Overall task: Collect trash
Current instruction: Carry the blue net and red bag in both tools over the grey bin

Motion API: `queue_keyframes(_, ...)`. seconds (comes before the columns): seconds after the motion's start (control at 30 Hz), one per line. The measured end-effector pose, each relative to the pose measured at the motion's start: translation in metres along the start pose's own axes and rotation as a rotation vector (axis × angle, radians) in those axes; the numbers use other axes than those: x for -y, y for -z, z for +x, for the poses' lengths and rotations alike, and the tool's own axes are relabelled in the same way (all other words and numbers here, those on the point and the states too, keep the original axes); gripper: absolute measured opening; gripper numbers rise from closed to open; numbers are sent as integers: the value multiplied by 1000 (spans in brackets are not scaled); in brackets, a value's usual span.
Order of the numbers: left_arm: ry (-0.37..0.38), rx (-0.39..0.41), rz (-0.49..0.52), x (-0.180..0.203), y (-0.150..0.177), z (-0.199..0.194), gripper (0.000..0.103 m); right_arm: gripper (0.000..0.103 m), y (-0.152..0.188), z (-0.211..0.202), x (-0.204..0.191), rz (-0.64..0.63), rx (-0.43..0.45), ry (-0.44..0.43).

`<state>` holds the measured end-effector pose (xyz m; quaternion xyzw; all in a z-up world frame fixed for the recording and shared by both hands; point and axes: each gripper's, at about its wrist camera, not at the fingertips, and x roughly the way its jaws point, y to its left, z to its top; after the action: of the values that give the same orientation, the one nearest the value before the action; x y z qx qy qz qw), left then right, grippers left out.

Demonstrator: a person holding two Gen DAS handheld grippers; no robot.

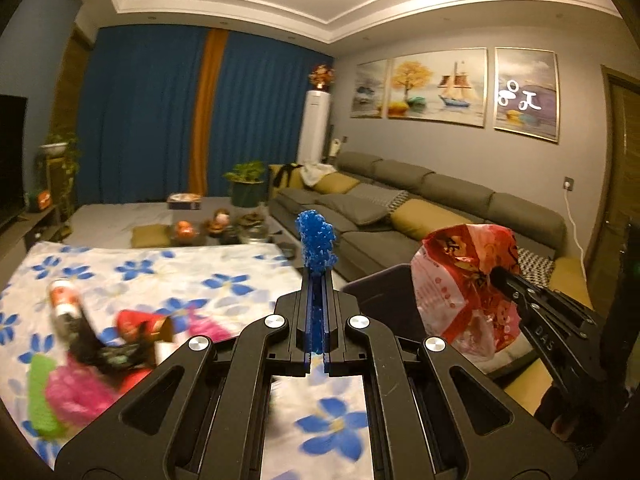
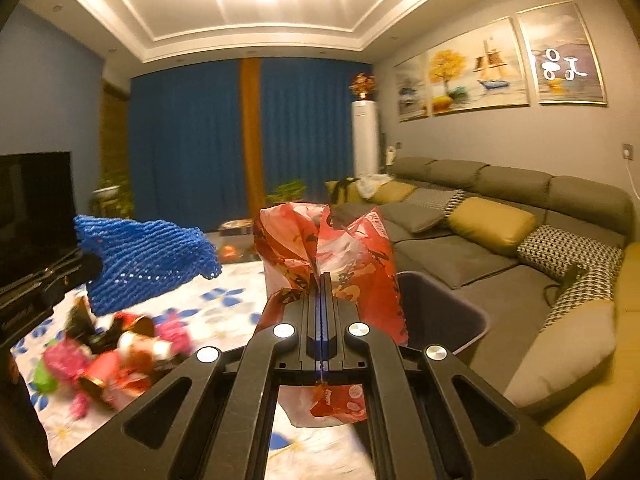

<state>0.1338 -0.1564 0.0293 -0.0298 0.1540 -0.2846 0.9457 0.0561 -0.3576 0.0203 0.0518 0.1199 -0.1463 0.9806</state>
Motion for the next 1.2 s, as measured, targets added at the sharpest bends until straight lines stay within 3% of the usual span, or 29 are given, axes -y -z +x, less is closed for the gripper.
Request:
queue_keyframes(0.27,68,-6,22,46,-3,55,3,1,-5,31,34,42,-1,53)
queue_keyframes(0.63,138,-60,11,75,9,115,3,1,-4,65,57,62,-22,99)
queue_keyframes(1.2,198,-137,-35,86,23,172,3,1,1,91,66,81,-44,116)
